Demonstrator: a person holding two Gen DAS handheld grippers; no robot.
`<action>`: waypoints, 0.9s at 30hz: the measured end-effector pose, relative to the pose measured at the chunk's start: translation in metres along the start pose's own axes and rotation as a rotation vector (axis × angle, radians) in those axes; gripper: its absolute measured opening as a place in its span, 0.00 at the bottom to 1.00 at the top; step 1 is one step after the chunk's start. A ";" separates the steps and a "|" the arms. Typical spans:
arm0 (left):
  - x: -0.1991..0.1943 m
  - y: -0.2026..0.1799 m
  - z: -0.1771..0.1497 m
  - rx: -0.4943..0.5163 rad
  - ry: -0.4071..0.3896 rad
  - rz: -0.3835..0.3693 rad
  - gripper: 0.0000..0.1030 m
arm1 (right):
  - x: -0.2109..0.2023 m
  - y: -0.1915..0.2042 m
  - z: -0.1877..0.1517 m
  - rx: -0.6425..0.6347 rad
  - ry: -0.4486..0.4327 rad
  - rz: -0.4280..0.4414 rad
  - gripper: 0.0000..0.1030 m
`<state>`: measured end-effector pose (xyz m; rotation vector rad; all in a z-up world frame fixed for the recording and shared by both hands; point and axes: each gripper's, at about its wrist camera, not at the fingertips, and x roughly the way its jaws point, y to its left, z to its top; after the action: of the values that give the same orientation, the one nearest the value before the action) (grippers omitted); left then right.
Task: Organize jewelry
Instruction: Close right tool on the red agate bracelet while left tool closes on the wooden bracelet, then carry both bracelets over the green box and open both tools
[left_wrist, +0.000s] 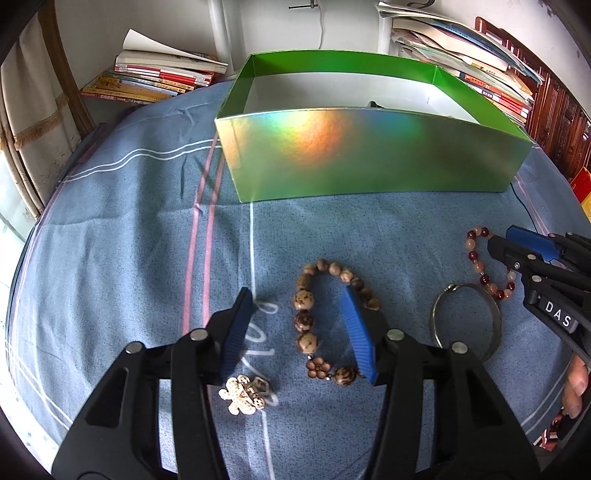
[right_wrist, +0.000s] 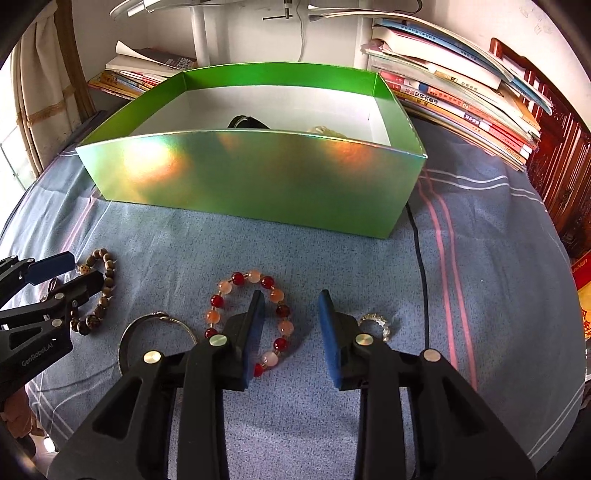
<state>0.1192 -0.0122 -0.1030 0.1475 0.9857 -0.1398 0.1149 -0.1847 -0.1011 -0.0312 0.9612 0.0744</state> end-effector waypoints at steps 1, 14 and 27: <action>0.000 -0.001 0.000 0.006 -0.001 -0.005 0.41 | 0.000 0.001 0.000 -0.003 0.000 0.009 0.20; -0.004 -0.022 -0.002 0.062 -0.001 0.001 0.11 | -0.001 0.007 -0.002 -0.023 0.000 0.055 0.08; -0.044 -0.003 0.005 0.002 -0.093 -0.033 0.11 | -0.061 0.007 0.012 -0.023 -0.161 0.069 0.08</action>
<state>0.0990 -0.0137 -0.0631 0.1250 0.8952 -0.1767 0.0892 -0.1804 -0.0446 -0.0124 0.8009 0.1494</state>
